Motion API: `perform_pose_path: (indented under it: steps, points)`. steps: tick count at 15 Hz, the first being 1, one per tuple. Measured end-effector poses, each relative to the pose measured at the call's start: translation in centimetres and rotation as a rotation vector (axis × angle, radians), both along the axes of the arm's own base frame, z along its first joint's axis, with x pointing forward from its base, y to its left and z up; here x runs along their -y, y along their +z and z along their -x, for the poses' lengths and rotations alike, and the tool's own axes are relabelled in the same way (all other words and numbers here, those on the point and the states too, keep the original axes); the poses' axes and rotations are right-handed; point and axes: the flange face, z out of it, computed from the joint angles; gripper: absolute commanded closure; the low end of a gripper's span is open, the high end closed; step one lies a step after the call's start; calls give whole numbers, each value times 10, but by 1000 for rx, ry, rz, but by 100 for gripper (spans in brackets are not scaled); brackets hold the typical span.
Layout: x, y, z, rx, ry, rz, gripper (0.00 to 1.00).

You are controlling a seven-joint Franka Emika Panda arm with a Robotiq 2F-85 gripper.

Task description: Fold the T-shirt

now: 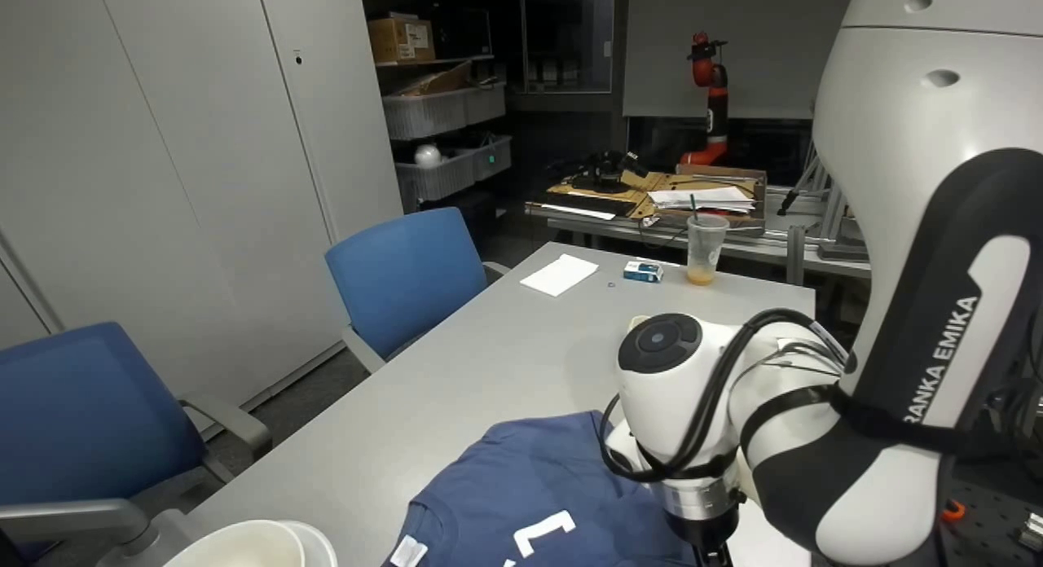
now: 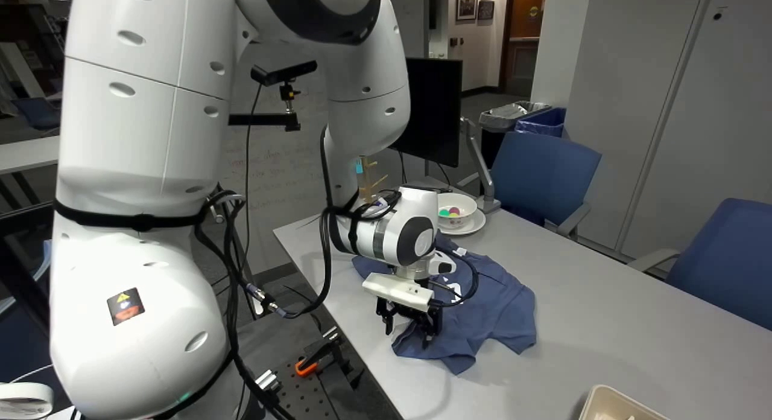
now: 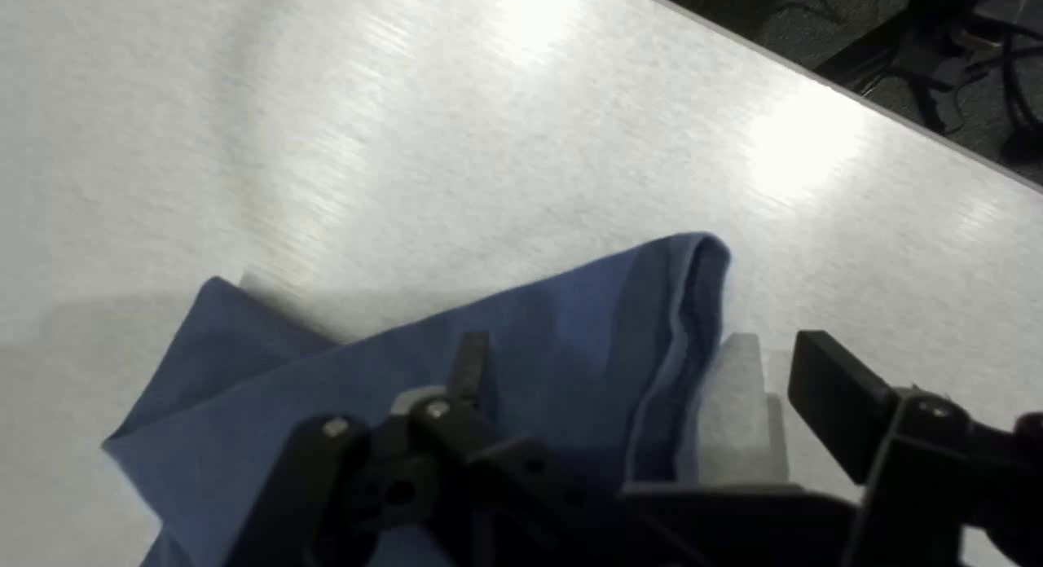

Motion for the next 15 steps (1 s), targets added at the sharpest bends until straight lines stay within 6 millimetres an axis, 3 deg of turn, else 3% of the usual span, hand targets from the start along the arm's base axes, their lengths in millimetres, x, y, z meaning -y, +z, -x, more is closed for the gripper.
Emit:
perform_pose_path:
  steps: [8, 12, 15]
  points:
    - [0, -6, 5, -19, -48, 4, 99]
    - [3, -4, 3, -42, -53, 24, 99]
    - [6, 11, -2, -88, -39, 77, 99]
